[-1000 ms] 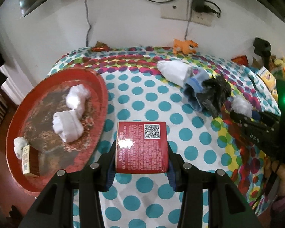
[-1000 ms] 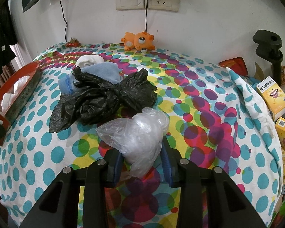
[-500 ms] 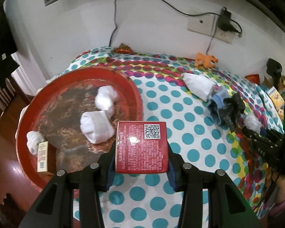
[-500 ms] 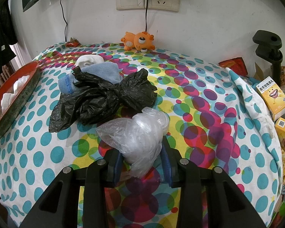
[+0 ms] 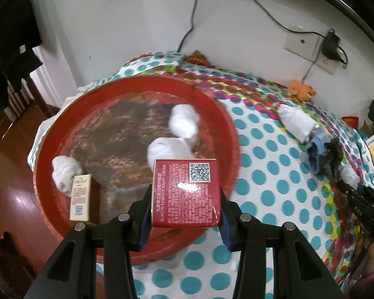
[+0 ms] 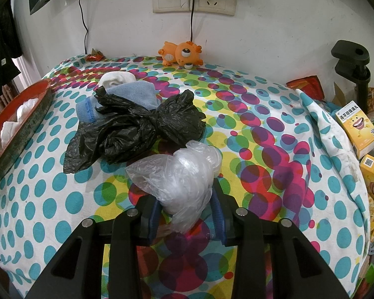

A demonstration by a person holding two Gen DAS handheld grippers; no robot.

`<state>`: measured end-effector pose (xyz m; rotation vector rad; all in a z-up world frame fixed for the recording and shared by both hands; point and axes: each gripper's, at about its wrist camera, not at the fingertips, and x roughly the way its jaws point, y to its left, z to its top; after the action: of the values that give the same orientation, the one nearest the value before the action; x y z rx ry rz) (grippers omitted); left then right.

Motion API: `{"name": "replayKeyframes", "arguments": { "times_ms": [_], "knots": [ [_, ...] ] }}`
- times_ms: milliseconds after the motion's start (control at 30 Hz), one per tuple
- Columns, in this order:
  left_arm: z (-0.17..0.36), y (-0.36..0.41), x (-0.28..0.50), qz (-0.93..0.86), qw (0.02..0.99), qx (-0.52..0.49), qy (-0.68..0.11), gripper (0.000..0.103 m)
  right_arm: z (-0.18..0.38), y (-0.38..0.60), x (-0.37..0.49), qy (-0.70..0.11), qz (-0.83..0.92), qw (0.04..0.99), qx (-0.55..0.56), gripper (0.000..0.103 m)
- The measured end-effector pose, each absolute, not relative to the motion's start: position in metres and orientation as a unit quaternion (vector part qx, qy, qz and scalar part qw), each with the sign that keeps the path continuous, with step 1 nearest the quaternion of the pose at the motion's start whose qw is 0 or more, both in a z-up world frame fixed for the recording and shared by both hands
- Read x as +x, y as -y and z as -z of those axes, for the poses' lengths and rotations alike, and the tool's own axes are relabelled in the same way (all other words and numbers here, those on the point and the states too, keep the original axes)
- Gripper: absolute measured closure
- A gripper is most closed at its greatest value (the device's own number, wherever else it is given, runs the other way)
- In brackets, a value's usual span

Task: Organize objects
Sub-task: 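Carry the red MARUBI box over the red tray with the left tool, then lower the red box onto the tray beside the beige box and open the left tool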

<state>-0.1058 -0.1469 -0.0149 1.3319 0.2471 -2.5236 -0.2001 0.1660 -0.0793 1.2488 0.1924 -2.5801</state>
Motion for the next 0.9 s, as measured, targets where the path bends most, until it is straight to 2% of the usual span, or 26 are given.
{"name": "replayKeyframes", "arguments": {
  "times_ms": [900],
  "knots": [
    [0.058, 0.212, -0.097, 0.837, 0.194, 0.499, -0.112, 0.059, 0.079, -0.166, -0.200, -0.068, 0.890, 0.133, 0.431, 0.068]
  ]
}}
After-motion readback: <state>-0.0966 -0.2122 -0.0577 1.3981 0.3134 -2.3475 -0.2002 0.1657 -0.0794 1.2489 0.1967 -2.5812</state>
